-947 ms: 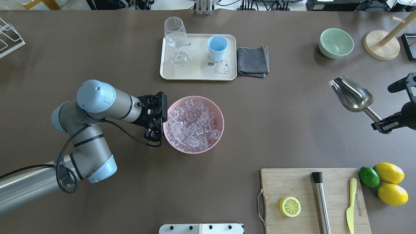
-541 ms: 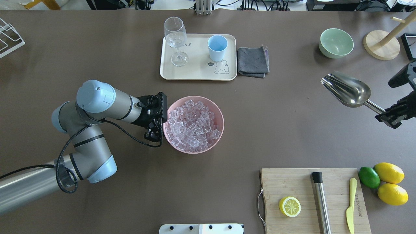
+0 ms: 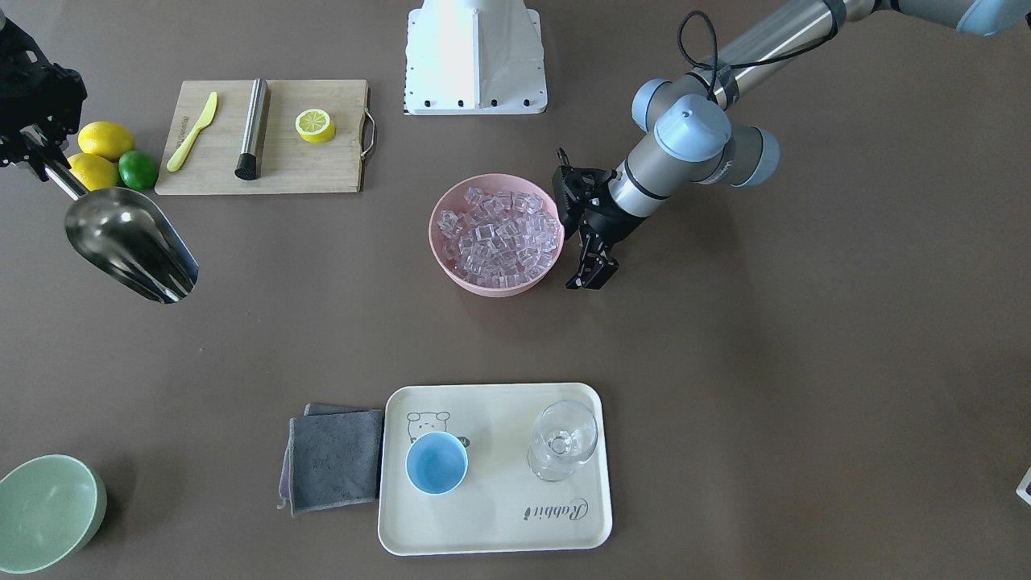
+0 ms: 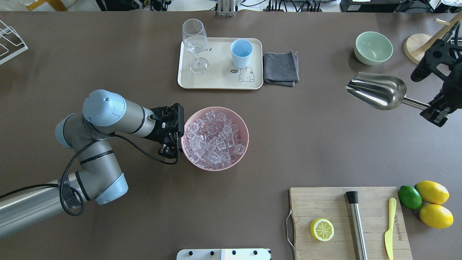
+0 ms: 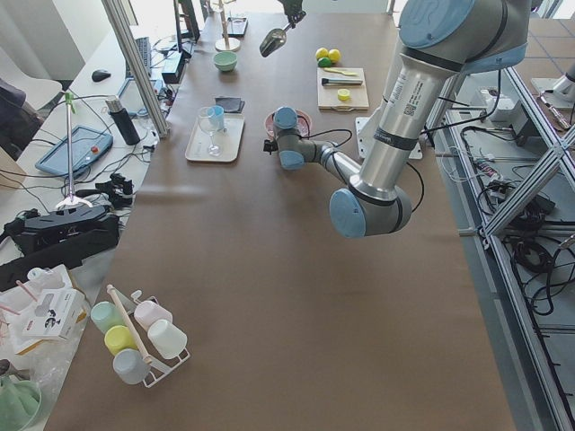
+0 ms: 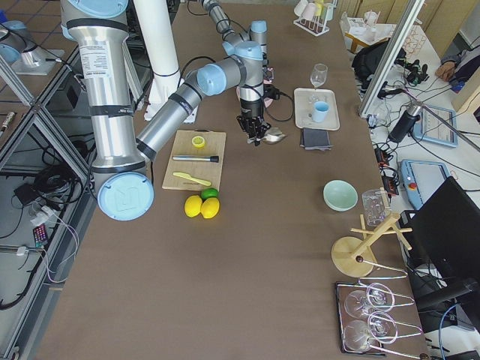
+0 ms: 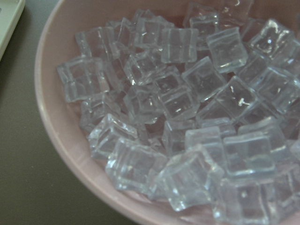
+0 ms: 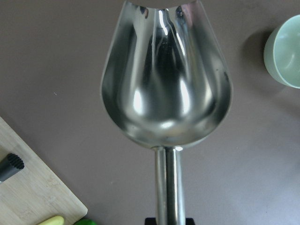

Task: Put ice in cup with scoop
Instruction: 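Lift the metal scoop with the right gripper and carry it toward the bowl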

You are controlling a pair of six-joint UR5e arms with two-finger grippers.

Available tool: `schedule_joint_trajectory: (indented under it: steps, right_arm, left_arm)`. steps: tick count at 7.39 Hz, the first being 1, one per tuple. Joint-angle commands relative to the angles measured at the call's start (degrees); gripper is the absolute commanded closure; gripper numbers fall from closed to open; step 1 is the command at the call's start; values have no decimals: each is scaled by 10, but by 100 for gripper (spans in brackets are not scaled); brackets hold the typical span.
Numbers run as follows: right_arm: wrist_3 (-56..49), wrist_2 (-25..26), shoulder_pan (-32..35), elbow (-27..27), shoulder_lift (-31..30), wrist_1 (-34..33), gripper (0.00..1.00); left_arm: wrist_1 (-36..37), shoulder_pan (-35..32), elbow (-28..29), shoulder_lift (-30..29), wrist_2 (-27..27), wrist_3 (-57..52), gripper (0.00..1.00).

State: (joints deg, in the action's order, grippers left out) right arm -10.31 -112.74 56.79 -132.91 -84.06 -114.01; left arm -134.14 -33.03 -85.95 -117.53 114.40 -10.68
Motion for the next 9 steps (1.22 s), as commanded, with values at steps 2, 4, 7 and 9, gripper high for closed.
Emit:
schedule_joint_trajectory:
  steps: [2,4,7,9]
  right_arm:
    - [-63,65,-93,-10,85,-107,100]
    - [-57,93,-152,14,237,-253,100]
    - [-53,98,-191,175,441,-319,100]
    - [-55,122,-230,261,533,-369,100]
  left_arm:
    - [-1,0,0,1,0,0,1]
    - [-1,0,0,1,0,0,1]
    - [0,0,0,1,0,0,1]
    - [0,0,0,1,-1,0,1]
